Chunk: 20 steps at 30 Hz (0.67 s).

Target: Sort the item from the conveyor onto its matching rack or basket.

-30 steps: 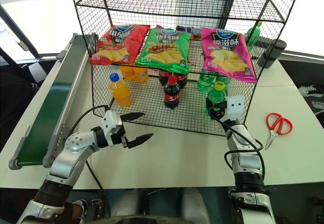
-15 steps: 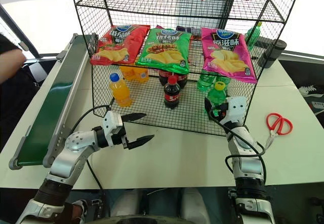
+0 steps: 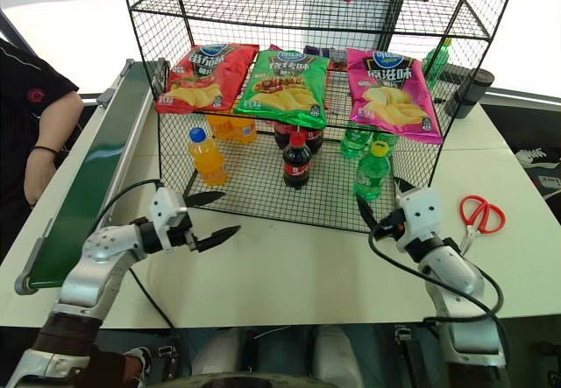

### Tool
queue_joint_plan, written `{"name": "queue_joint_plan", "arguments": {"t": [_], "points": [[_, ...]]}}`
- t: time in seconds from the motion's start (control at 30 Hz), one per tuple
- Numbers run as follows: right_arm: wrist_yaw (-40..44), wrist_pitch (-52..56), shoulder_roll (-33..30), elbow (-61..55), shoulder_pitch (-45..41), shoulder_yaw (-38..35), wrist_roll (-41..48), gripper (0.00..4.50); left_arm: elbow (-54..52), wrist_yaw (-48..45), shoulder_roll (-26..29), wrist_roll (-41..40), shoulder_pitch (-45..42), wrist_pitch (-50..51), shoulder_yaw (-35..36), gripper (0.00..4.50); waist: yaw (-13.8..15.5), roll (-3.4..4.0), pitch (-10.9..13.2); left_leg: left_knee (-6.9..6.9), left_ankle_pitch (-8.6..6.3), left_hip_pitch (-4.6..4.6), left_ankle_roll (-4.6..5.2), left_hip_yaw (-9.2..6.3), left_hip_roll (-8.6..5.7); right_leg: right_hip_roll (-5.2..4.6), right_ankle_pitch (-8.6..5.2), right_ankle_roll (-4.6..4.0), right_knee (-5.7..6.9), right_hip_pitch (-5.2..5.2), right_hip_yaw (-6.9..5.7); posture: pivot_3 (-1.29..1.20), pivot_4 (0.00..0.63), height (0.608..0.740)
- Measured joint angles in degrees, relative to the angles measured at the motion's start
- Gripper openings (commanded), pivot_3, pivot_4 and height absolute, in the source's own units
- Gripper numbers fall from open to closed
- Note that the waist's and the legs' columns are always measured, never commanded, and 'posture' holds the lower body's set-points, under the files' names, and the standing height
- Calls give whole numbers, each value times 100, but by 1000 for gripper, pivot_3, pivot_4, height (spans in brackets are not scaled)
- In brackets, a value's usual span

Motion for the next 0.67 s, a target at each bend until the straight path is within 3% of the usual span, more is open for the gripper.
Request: {"name": "queue_joint_plan", "arguments": {"t": [0.23,0.67], "points": [[771,353,-446,-495,564,-581,890,4411,137,337,342,-99,333,142,804,4500,1,-7,2,-8,-1,37,0,9,2,-5,-2,-3,0,26,7,0,150,740],[1376,456,-810,87,411,-987,1115,4411,352,506,533,-87,865,120,1223,4500,4,-9,1,-12,-1,36,0,11,3,-9,-3,-5,-1,23,10,0,150,740]]}}
